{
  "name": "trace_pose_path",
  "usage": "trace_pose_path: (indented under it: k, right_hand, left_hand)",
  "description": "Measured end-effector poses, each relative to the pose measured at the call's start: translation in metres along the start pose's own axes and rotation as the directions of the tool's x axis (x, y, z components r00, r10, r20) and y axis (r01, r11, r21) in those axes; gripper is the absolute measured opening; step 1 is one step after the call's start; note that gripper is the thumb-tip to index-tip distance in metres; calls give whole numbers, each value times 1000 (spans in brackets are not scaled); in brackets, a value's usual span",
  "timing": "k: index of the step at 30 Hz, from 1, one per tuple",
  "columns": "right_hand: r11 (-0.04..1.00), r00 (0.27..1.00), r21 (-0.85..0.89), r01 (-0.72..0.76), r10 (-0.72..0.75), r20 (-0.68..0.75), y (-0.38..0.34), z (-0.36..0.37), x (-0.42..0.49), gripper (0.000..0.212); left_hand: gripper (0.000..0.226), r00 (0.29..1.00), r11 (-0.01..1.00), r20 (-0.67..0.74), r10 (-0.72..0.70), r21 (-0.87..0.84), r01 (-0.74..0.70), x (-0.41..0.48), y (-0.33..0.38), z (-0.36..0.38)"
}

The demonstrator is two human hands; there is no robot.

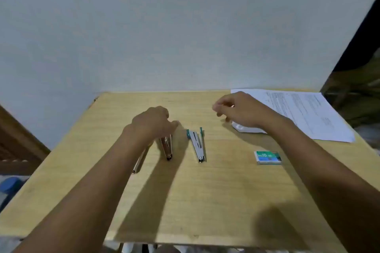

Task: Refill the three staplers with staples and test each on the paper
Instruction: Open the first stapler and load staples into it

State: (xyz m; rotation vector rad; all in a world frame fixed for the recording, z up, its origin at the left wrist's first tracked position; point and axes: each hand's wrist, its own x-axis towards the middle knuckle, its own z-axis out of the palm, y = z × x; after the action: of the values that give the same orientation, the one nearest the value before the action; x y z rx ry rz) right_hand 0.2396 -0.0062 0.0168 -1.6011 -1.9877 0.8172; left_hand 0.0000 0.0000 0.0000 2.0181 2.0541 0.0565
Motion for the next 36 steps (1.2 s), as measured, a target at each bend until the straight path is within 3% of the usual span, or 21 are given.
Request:
trace_pose_path:
  k: [3,9,16,20,24,26,36]
  right_hand:
    - [993,993,-47,-111,113,34,0,31,-13,27]
    - [943,959,-180,-281,267,-97,-14,81,-19,32]
    - [933,931,-140,-331,298,-209,-15,92,-16,26]
    - [963,929,152,-221,255,-267,-14,89,-36,41]
    - [956,903,272,-108,209,-376,-32,91,-78,25]
    - [957,887,282,-68,187,-423,-39,95,-97,23]
    - [950,819,305,63,125,-559,-42,99,-140,13]
  left_hand:
    - [40,1000,1000,-8,-2,23,2,-19,-2,19]
    - [23,997,996,-61,45,-70,-49,-39,-8,32]
    - [38,987,987,-159,30,-148,-54,-58,0,38]
    - [44,943,898,-331,30,-406,-171,-78,16,40]
    - [33,962,660,-262,73,-711,-244,-102,36,37]
    - [31,953,612,-292,81,-740,-279,-112,40,39]
    - [26,875,630,-467,125,-644,-434,-151,49,43]
